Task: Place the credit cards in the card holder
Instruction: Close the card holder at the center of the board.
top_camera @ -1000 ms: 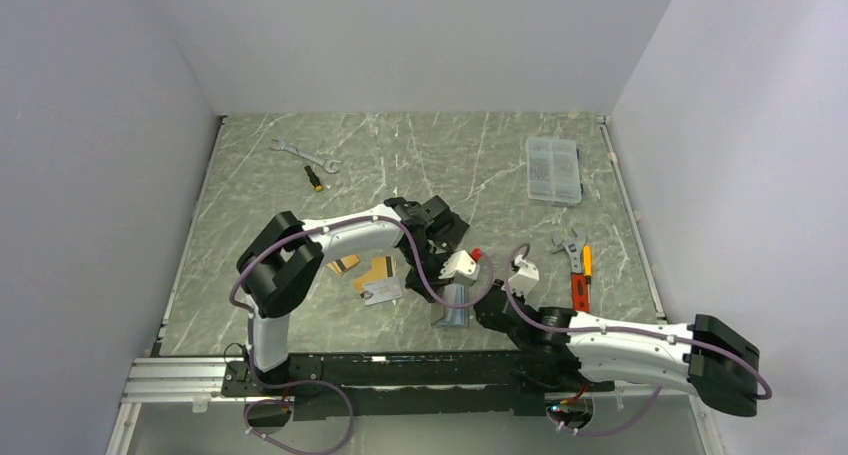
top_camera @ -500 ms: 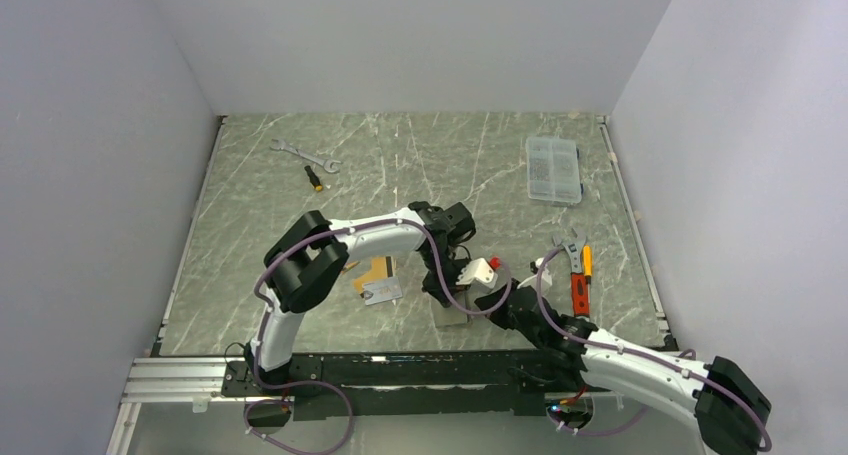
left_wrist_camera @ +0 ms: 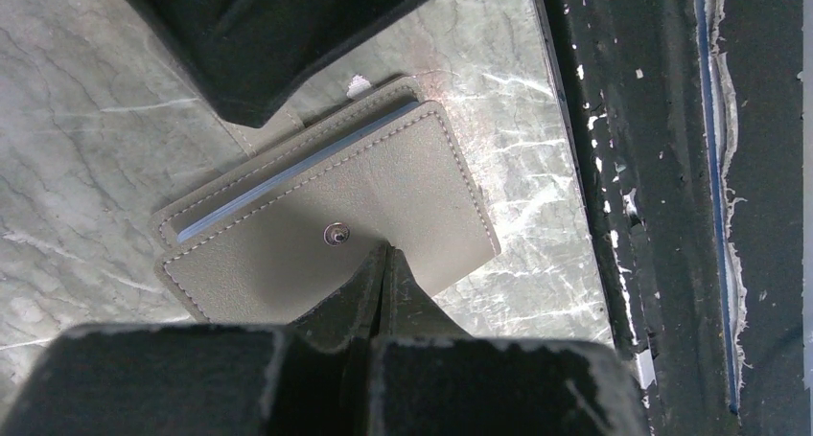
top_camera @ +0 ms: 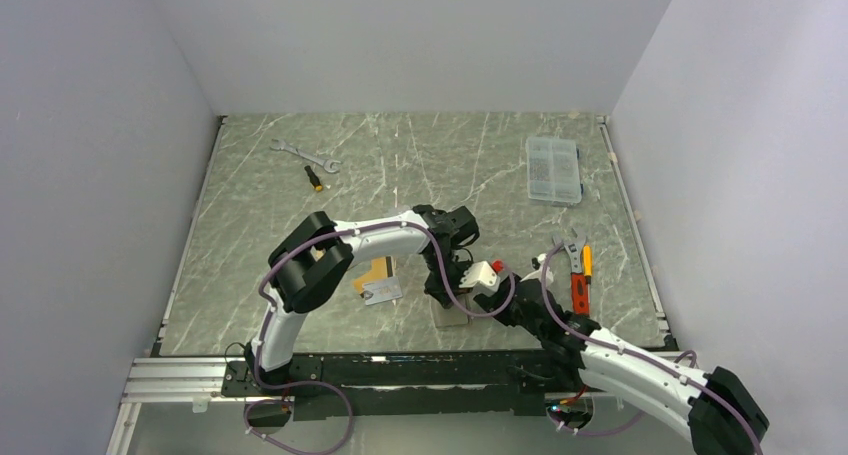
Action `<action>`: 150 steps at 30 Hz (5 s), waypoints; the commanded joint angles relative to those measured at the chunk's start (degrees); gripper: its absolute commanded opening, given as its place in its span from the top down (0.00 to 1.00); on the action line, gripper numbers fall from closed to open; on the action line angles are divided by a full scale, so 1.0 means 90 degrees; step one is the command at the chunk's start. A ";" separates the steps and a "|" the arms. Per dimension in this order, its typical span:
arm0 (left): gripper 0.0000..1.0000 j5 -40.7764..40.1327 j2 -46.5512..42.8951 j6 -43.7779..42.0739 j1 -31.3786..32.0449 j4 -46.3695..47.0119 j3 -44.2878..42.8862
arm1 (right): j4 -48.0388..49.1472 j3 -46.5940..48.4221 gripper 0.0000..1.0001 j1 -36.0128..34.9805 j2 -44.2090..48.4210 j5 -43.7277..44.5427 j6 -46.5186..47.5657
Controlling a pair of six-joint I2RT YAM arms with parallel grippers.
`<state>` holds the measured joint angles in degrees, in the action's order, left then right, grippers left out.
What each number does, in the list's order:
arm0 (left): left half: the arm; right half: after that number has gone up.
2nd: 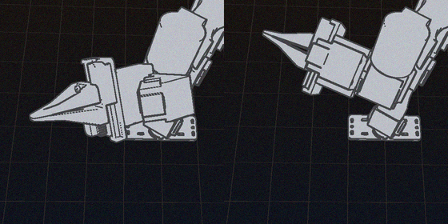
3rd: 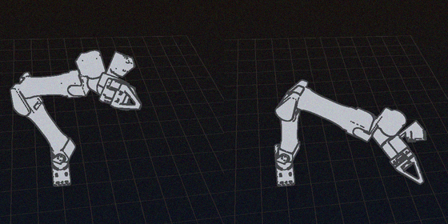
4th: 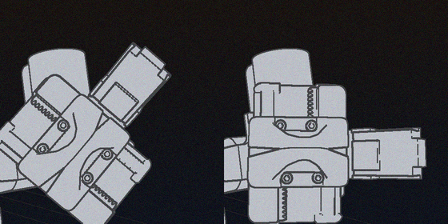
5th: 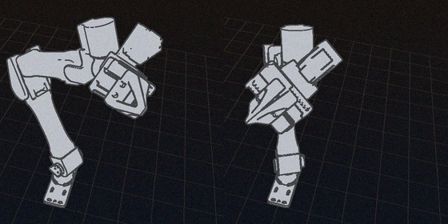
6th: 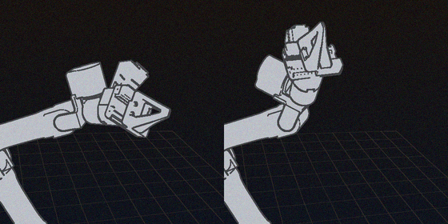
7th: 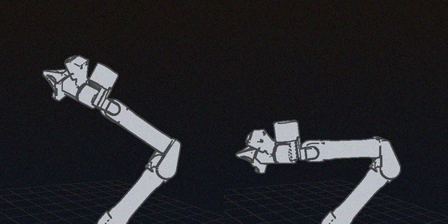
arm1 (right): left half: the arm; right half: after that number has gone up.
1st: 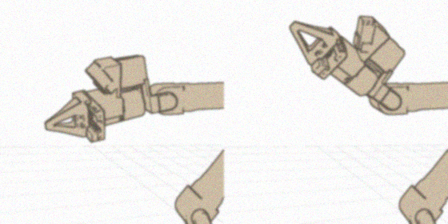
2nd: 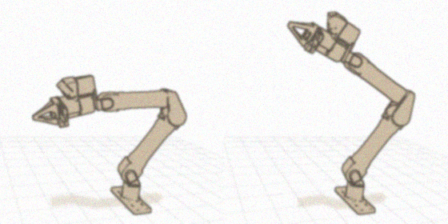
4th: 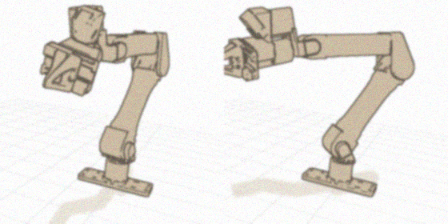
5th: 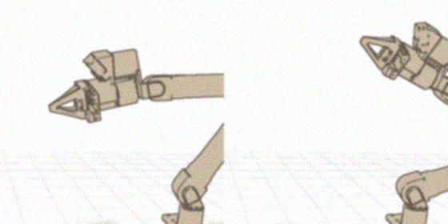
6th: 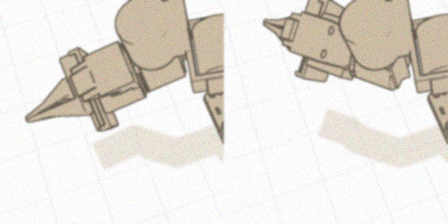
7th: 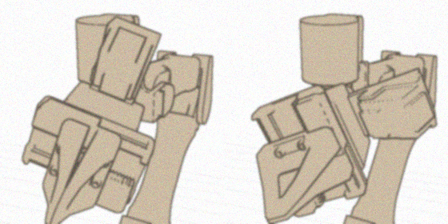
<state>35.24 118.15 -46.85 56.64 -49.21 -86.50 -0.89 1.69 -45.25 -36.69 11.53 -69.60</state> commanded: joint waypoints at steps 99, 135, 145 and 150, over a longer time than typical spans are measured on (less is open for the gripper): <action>0.95 -0.0400 -0.2787 -0.0468 0.0532 0.1826 0.2723 | -0.1521 0.1300 1.00 0.0625 -0.0500 -0.0841 0.0565; 0.91 -0.0980 -0.1743 -0.1032 0.1001 0.1558 0.2588 | -0.1049 0.2085 1.00 0.0632 -0.1571 -0.1781 0.1309; 0.92 -0.1375 -0.2705 -0.1042 0.0846 0.0136 0.2008 | -0.1329 0.1821 1.00 0.0642 -0.1420 -0.1475 0.1210; 0.85 -0.1710 -0.2891 -0.0753 0.0512 0.0894 0.2074 | -0.1351 0.1747 1.00 0.0663 -0.1290 -0.1444 0.1162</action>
<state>22.37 94.35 -54.76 63.53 -44.75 -66.83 -13.23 17.98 -39.46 -49.56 -2.42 -58.94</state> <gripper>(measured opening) 0.095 0.030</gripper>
